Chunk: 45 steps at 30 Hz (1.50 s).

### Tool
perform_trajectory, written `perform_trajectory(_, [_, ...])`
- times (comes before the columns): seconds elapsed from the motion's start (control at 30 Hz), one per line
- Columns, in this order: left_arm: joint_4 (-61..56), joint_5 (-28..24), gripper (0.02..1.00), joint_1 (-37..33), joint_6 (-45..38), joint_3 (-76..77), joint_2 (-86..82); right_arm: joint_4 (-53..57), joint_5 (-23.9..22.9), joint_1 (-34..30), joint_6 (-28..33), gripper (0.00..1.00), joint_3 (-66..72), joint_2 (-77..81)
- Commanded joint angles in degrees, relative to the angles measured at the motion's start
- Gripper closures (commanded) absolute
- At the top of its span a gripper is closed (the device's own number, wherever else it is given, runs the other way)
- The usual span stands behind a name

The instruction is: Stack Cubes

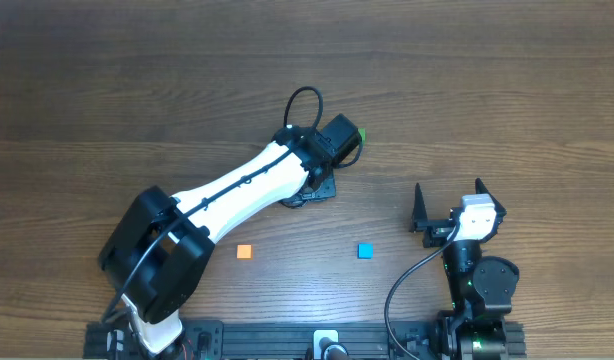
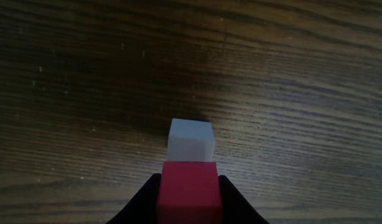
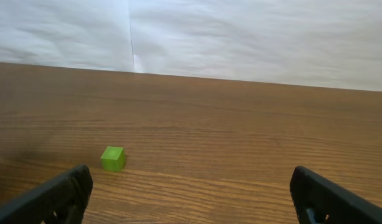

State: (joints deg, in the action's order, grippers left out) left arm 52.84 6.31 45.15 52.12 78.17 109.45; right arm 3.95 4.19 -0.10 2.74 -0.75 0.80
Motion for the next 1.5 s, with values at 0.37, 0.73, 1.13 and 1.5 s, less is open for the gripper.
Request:
perform_trajectory(0.37, [-0.83,1.07,0.976,-1.31,0.63,-0.28,2.12,-0.09,0.26,0.31,-0.55,0.007,0.46,-0.39])
perform_trajectory(0.73, [-1.07,0.57,0.978,-1.33,0.63,-0.28,2.86,-0.07,0.26,0.31,-0.57,0.007,0.46,-0.39])
perform_trajectory(1.13, [-1.75,0.22,0.978,-1.33,0.63,-0.28,2.86,-0.09,0.26,0.31,-0.57,0.009,0.46,-0.39])
perform_trajectory(1.5, [-2.51,0.20,0.976,-1.33,-0.92,-0.28,2.86,-0.07,0.28,0.31,-0.55,0.009,0.46,-0.39])
